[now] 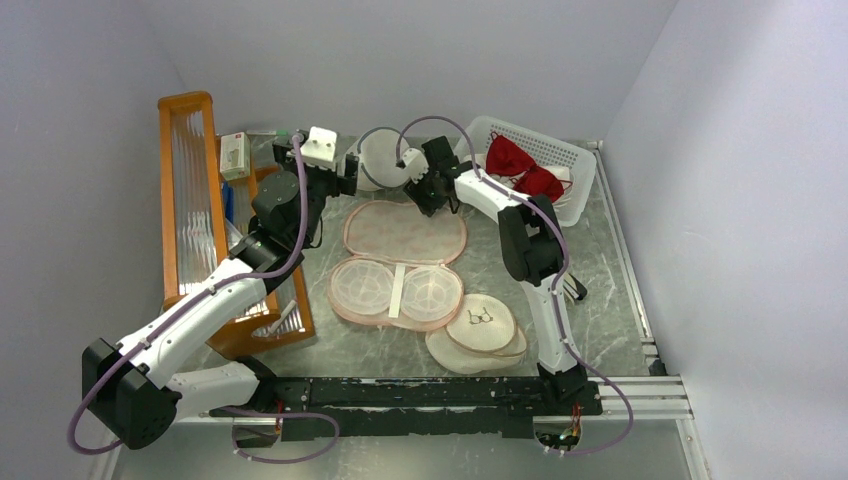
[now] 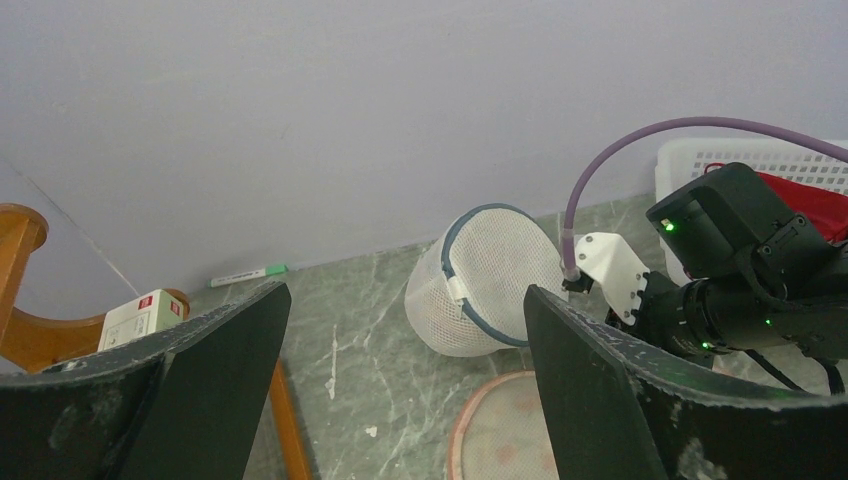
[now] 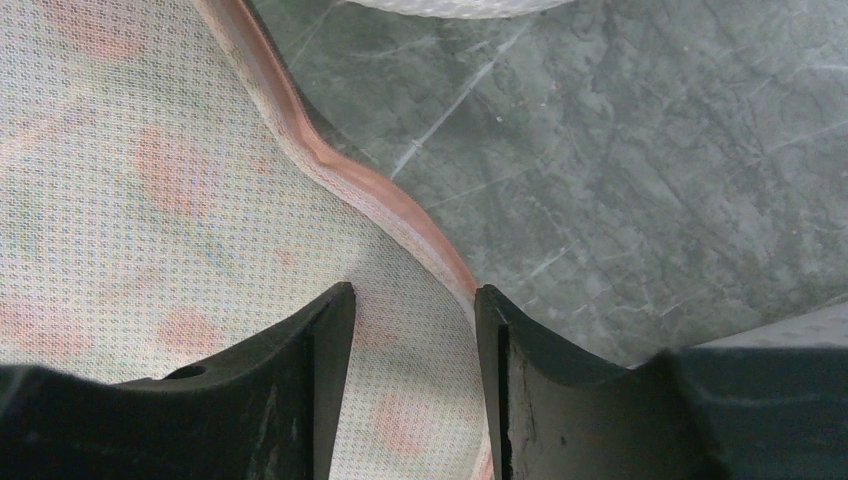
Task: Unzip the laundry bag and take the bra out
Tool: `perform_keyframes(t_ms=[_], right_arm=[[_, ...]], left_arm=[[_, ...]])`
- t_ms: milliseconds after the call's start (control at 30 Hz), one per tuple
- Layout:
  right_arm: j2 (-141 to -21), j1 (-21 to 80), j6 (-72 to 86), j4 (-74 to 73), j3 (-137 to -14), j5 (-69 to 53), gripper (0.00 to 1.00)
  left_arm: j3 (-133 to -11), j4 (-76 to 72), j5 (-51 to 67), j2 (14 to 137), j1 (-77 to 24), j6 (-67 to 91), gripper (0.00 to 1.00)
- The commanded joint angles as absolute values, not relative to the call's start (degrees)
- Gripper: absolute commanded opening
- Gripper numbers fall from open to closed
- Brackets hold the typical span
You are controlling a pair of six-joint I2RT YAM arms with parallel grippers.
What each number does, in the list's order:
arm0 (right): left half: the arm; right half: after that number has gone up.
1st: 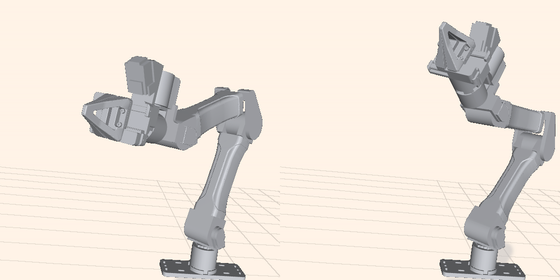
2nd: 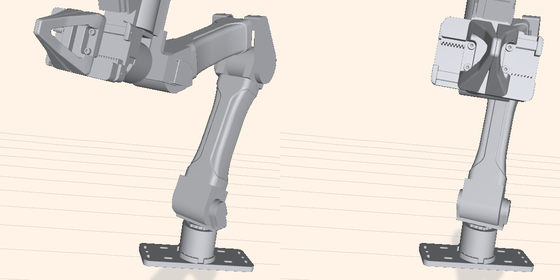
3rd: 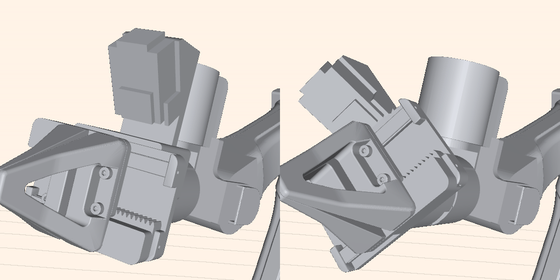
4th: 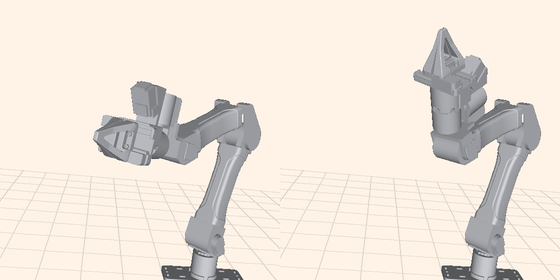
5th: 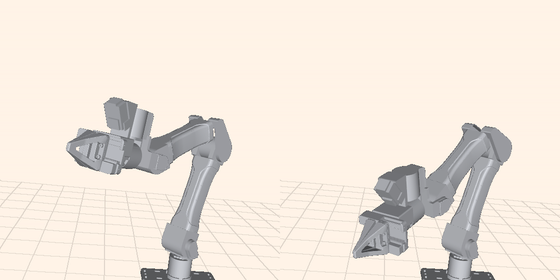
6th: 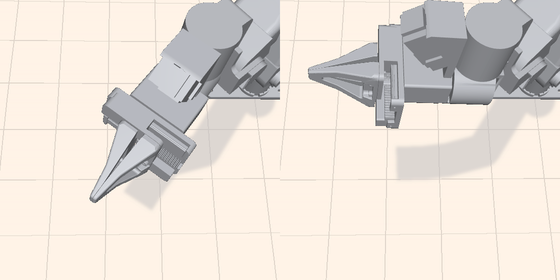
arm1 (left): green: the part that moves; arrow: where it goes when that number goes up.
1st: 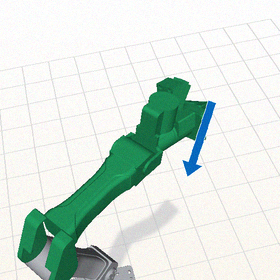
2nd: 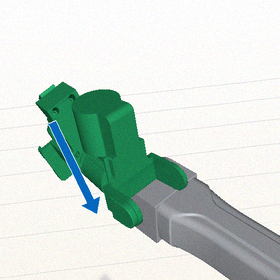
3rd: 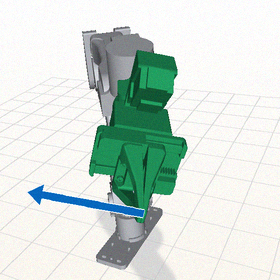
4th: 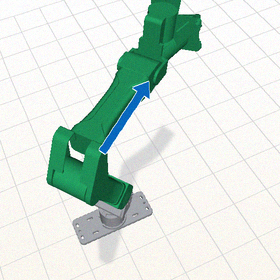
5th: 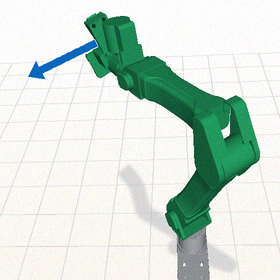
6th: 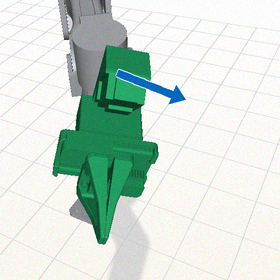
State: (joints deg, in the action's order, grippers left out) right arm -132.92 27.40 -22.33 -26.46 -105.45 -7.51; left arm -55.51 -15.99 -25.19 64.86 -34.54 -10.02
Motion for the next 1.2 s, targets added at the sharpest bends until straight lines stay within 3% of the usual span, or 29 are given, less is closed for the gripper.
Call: perform_keyframes(t_ms=[0, 400, 633, 900, 1167], right_arm=[[-132.21, 27.06, -21.07, -25.52, -106.77, -8.54, 0.52], [-135.8, 26.76, -20.13, -26.53, -111.23, -9.5, 0.53], [-137.88, 26.69, -20.13, -27.76, -112.05, -9.29, 0.46], [-137.86, 26.25, -19.47, -27.19, -108.5, -10.6, 0.46], [-138.54, 25.49, -18.33, -28.43, -107.3, -18.96, 0.21]], left_arm=[[-57.57, -16.28, -23.56, 65.08, -33.93, -8.98, 0.99], [-57.66, -16.11, -23.12, 65.15, -33.62, -8.5, 0.99], [-57.83, -16.0, -22.86, 65.22, -33.45, -8.19, 0.99], [-57.92, -15.86, -22.72, 65.05, -33.39, -7.93, 0.99], [-58.01, -15.73, -22.5, 65.1, -33.31, -7.78, 0.99]])
